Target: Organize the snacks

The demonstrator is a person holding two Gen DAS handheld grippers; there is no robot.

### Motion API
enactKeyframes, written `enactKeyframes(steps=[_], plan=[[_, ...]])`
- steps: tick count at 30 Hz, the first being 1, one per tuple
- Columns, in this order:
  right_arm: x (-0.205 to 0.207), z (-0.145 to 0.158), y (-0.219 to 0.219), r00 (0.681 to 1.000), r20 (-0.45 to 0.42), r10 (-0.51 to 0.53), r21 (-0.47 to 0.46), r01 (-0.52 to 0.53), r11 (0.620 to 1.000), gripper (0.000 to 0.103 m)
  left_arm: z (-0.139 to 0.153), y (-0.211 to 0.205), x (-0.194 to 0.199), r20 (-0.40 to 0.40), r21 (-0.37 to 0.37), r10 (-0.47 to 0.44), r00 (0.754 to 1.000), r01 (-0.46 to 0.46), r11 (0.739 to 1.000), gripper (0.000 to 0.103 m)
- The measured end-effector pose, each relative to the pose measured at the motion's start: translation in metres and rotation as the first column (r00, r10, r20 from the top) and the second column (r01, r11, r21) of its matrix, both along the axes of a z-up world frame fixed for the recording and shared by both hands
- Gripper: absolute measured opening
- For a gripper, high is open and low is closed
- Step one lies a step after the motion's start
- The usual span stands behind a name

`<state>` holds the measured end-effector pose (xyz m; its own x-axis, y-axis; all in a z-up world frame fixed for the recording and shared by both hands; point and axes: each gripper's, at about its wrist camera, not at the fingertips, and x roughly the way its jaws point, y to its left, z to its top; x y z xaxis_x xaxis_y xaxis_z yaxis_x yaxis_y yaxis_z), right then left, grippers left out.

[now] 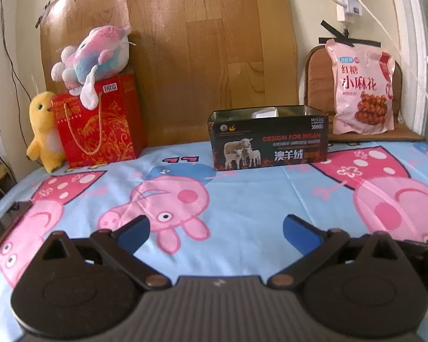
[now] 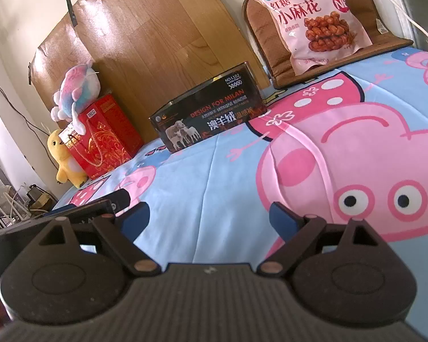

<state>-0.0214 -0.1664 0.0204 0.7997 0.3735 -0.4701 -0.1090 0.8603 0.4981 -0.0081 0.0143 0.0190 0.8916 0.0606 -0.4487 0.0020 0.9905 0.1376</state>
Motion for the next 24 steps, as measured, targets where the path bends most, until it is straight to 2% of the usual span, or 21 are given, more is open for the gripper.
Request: enactKeyframes(steps=[17, 24], plan=[[-0.0004, -0.0013, 0.0032, 1.000, -0.006, 0.004, 0.000, -0.004, 1.000, 0.093, 0.0047, 0.0008, -0.0010, 0.022, 0.011, 0.023, 1.000, -0.023, 1.000, 0.103], [-0.0006, -0.0008, 0.0031, 1.000, -0.006, 0.003, 0.000, -0.003, 1.000, 0.093, 0.0067, 0.0042, 0.0004, 0.007, -0.011, 0.029, 1.000, -0.029, 1.000, 0.103]])
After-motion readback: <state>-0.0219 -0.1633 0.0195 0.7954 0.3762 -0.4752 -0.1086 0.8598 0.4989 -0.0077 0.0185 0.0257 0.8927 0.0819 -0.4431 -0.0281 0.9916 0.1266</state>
